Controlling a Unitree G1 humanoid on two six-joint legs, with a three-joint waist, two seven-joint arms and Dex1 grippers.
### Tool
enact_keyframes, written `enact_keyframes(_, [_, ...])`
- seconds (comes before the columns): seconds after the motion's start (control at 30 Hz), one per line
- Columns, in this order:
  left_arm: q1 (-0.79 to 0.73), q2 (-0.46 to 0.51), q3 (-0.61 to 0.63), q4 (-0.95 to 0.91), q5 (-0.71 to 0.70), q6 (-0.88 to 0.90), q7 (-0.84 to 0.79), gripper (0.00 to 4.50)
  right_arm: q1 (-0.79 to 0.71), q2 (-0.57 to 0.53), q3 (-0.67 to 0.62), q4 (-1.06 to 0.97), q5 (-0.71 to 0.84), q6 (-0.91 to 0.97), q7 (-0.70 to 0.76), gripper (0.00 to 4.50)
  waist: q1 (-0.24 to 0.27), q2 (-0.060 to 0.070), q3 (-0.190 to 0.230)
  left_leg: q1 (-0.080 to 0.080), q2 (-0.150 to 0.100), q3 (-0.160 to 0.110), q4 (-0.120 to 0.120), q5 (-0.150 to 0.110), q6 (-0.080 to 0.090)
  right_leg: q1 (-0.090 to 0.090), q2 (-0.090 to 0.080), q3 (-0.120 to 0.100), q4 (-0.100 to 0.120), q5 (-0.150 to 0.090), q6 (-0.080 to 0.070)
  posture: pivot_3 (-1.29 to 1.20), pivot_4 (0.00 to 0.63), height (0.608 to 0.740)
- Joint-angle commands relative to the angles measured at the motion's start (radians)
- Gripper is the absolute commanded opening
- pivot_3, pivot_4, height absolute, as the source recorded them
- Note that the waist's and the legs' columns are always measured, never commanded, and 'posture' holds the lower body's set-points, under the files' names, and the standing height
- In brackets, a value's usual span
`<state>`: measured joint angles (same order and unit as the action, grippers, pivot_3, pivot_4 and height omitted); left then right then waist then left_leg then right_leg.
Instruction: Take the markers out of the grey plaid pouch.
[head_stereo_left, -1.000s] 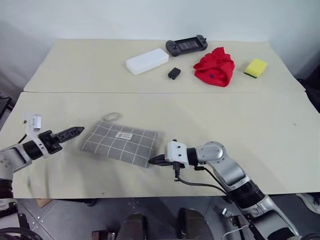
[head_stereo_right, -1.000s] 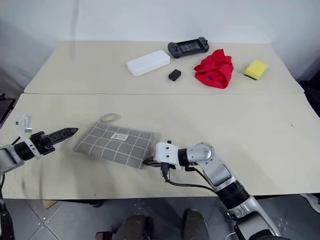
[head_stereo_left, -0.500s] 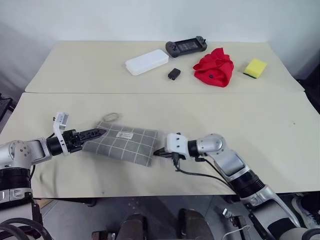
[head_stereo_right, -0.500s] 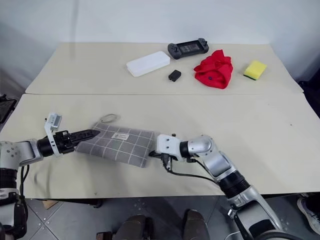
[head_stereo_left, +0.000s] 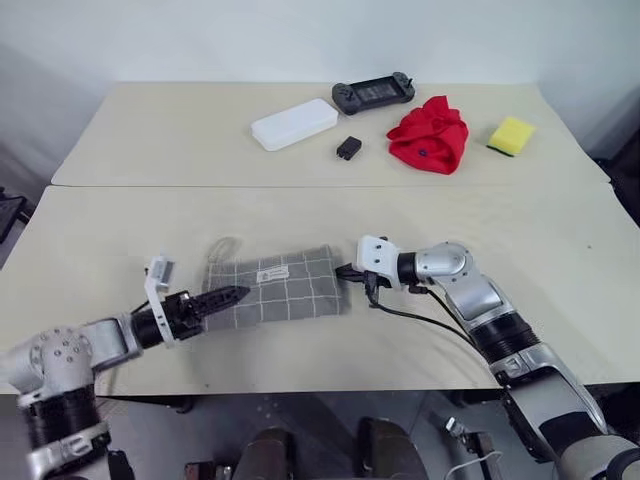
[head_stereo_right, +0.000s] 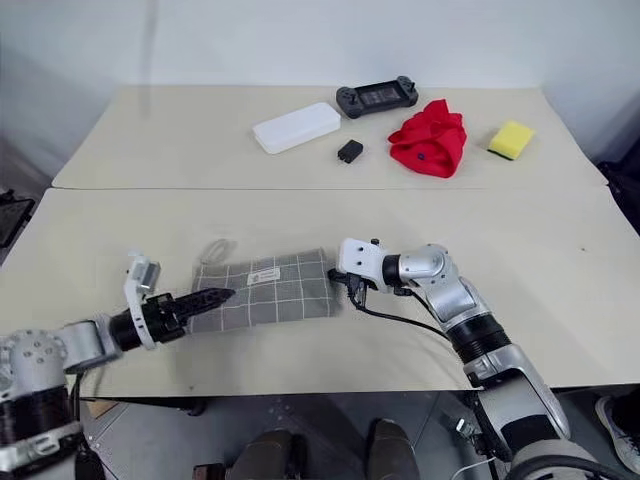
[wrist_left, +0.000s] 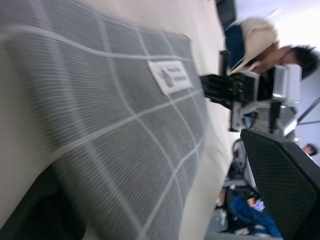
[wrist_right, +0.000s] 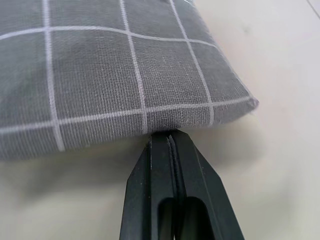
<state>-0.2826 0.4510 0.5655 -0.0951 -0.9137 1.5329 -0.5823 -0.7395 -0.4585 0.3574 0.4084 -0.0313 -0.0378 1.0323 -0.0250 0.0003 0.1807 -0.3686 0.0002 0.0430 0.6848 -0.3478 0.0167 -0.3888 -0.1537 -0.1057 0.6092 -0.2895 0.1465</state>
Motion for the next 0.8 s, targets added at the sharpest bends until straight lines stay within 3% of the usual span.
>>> enact_keyframes(0.03, [0.041, -0.108, 0.022, -0.072, -0.010, 0.073, 0.107, 4.50, -0.039, -0.058, -0.027, 0.070, -0.049, -0.033, -0.014, 0.01, 0.002, 0.001, 0.000, 0.000, 0.000, 0.000, 0.000, 0.000, 0.000, 0.001, 0.000, 0.000, -0.001, 0.000, 0.000, 0.00, 0.150, 0.740])
enact_keyframes(0.17, [0.095, -0.168, 0.049, -0.159, -0.093, 0.082, 0.186, 4.50, -0.072, -0.133, -0.045, 0.117, -0.060, -0.053, 0.021, 0.01, 0.009, 0.001, 0.000, 0.001, -0.001, -0.002, 0.000, 0.000, 0.001, 0.003, -0.001, -0.001, -0.004, 0.000, 0.000, 0.00, 0.150, 0.740])
enact_keyframes(0.27, [0.127, -0.145, 0.106, -0.152, -0.107, 0.082, 0.231, 4.50, -0.088, -0.133, -0.087, 0.119, -0.015, -0.059, 0.027, 0.01, 0.004, 0.001, 0.000, 0.001, 0.000, -0.002, 0.000, 0.000, 0.001, 0.004, -0.001, -0.001, -0.006, 0.000, 0.000, 0.00, 0.150, 0.740])
enact_keyframes(0.53, [0.127, -0.130, 0.112, -0.108, -0.182, 0.082, 0.299, 4.50, -0.047, 0.002, -0.076, -0.025, 0.026, 0.065, 0.018, 0.01, -0.008, 0.002, -0.001, 0.003, 0.002, -0.001, 0.000, 0.000, -0.003, 0.004, 0.005, -0.001, -0.005, -0.001, -0.001, 0.00, 0.150, 0.740])
enact_keyframes(0.8, [0.103, -0.134, 0.104, -0.086, -0.183, 0.079, 0.322, 4.50, -0.017, 0.059, -0.017, -0.069, 0.001, 0.093, 0.042, 0.01, -0.002, 0.002, -0.001, 0.003, 0.002, -0.002, 0.000, 0.000, -0.003, 0.004, 0.003, -0.001, -0.005, -0.001, -0.001, 0.00, 0.150, 0.740])
